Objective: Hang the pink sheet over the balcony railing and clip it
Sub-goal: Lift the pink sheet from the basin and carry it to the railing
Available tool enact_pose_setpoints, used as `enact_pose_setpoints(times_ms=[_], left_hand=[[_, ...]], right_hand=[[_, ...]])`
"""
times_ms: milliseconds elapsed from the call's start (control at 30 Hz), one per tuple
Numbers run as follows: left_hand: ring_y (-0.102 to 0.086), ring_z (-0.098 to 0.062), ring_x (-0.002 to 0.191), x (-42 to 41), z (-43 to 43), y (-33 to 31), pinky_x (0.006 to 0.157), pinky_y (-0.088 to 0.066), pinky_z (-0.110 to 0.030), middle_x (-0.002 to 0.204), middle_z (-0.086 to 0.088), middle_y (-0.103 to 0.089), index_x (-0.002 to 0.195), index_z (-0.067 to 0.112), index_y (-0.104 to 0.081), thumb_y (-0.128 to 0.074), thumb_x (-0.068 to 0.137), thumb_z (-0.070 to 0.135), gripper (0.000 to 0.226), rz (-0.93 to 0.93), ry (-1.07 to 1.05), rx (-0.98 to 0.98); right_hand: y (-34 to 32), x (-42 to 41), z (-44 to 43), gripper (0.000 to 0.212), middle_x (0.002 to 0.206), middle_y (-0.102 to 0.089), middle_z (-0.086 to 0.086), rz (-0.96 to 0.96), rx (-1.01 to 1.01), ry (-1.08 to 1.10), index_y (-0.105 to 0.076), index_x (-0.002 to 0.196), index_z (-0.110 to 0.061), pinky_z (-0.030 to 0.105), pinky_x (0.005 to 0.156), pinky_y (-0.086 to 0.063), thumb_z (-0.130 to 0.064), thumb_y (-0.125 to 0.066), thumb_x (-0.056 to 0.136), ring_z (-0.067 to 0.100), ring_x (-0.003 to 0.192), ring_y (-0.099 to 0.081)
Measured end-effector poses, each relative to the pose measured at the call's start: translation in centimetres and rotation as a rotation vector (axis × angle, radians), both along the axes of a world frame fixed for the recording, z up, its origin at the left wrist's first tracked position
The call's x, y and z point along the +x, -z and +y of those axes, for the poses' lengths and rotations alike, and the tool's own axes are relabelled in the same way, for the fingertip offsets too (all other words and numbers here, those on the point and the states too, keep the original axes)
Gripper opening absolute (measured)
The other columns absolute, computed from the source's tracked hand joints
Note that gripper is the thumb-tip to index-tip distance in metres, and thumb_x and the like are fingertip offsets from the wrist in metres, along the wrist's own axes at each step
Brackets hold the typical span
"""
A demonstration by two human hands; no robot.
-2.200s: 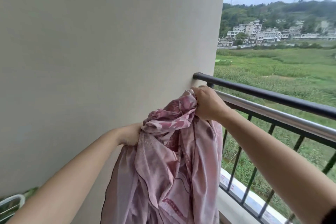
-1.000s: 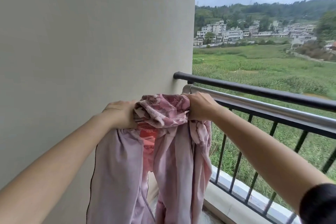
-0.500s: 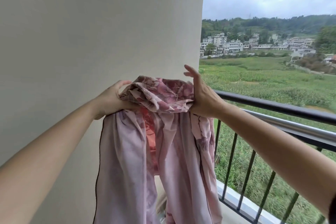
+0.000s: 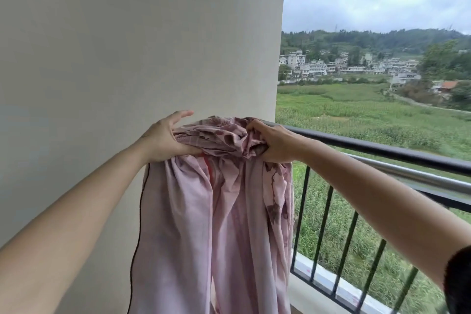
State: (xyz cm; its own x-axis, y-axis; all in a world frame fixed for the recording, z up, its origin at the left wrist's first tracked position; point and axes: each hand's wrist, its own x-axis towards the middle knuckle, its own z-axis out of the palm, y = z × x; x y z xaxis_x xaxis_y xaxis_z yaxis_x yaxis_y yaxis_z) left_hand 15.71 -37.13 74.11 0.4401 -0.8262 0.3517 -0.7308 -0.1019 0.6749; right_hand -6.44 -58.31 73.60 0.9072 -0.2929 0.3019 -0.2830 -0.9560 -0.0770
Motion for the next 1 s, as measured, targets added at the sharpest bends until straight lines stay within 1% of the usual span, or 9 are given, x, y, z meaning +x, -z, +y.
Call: enact_pose_setpoints(times_ms=[67, 167, 233, 367, 500, 567, 633, 800, 1000], left_hand=[[-0.058, -0.004, 0.120, -0.2, -0.8, -0.1, 0.106, -0.044, -0.034, 0.120, 0.015, -0.068, 0.126, 0.045, -0.056, -0.090, 0.042, 0.051, 0.091, -0.005, 0.036, -0.007], [-0.069, -0.004, 0.098, -0.7, -2.5, -0.4, 0.100, -0.050, -0.037, 0.101, 0.014, -0.075, 0.110, 0.034, -0.070, -0.092, 0.048, 0.048, 0.067, 0.026, 0.064, -0.041], [-0.070, -0.005, 0.092, -0.7, -4.3, -1.0, 0.094, -0.053, -0.036, 0.095, 0.014, -0.075, 0.105, 0.036, -0.072, -0.090, 0.048, 0.054, 0.063, -0.003, 0.018, -0.080], [-0.068, -0.001, 0.087, -0.7, -7.4, -2.1, 0.075, -0.049, -0.025, 0.089, 0.017, -0.074, 0.102, 0.038, -0.071, -0.087, 0.061, 0.046, 0.045, -0.111, -0.222, -0.146], [-0.068, -0.015, 0.099, -1.4, -11.6, -3.8, 0.083, -0.054, -0.035, 0.101, 0.012, -0.074, 0.115, 0.043, -0.065, -0.077, 0.061, 0.062, 0.059, -0.265, -0.420, -0.164], [-0.065, -0.026, 0.106, -2.1, -13.4, -4.8, 0.086, -0.053, -0.037, 0.112, 0.001, -0.072, 0.121, 0.038, -0.064, -0.079, 0.069, 0.054, 0.057, -0.358, -0.523, -0.201], [-0.062, -0.032, 0.108, -3.2, -15.5, -5.8, 0.087, -0.050, -0.039, 0.117, -0.007, -0.068, 0.126, 0.033, -0.062, -0.078, 0.073, 0.048, 0.058, -0.462, -0.582, -0.227], [-0.062, -0.031, 0.110, -6.4, -21.6, -7.5, 0.089, -0.049, -0.036, 0.120, -0.004, -0.068, 0.131, 0.036, -0.057, -0.078, 0.069, 0.054, 0.068, -0.473, -0.569, -0.111], [-0.062, -0.029, 0.109, -13.1, -28.1, -7.1, 0.084, -0.047, -0.031, 0.119, -0.001, -0.068, 0.131, 0.035, -0.056, -0.076, 0.068, 0.056, 0.069, -0.448, -0.476, -0.080]], right_hand=[[-0.4, -0.3, -1.0, 0.070, 0.104, -0.065, 0.007, 0.022, 0.084, 0.021, -0.027, 0.123, -0.036, 0.049, 0.077, -0.057, -0.037, -0.076, 0.072, 0.027, 0.088, -0.064], [-1.8, -0.7, -3.5, 0.082, 0.110, -0.065, 0.004, 0.039, 0.140, 0.017, -0.026, 0.126, -0.034, 0.045, 0.081, -0.056, -0.043, -0.083, 0.068, 0.025, 0.094, -0.062], [-3.1, -0.2, -5.7, 0.084, 0.105, -0.067, 0.004, 0.045, 0.074, 0.019, -0.025, 0.129, -0.034, 0.045, 0.075, -0.059, -0.051, -0.082, 0.069, 0.025, 0.087, -0.064], [-5.4, 2.3, -9.1, 0.089, 0.099, -0.067, 0.006, 0.070, -0.078, 0.032, -0.020, 0.136, -0.030, 0.041, 0.068, -0.060, -0.060, -0.077, 0.074, 0.023, 0.077, -0.064], [-6.7, 4.7, -13.6, 0.079, 0.100, -0.065, 0.011, -0.002, -0.122, 0.042, -0.019, 0.135, -0.027, 0.047, 0.070, -0.057, -0.035, -0.076, 0.080, 0.033, 0.081, -0.062], [-7.4, 5.9, -15.1, 0.075, 0.100, -0.063, 0.015, -0.104, -0.112, 0.026, -0.021, 0.136, -0.024, 0.048, 0.067, -0.055, -0.013, -0.069, 0.080, 0.035, 0.081, -0.061], [-8.1, 6.4, -17.2, 0.076, 0.105, -0.058, 0.017, -0.199, -0.083, -0.003, -0.024, 0.141, -0.018, 0.047, 0.068, -0.052, -0.001, -0.065, 0.079, 0.037, 0.085, -0.061], [-8.9, 4.5, -23.7, 0.069, 0.110, -0.056, 0.020, -0.289, -0.058, -0.023, -0.028, 0.143, -0.014, 0.044, 0.069, -0.046, 0.000, -0.061, 0.083, 0.040, 0.093, -0.060], [-8.6, -3.8, -29.7, 0.065, 0.099, -0.056, 0.016, -0.251, -0.097, 0.069, -0.023, 0.127, -0.024, 0.040, 0.056, -0.042, 0.002, -0.063, 0.082, 0.037, 0.081, -0.060]])
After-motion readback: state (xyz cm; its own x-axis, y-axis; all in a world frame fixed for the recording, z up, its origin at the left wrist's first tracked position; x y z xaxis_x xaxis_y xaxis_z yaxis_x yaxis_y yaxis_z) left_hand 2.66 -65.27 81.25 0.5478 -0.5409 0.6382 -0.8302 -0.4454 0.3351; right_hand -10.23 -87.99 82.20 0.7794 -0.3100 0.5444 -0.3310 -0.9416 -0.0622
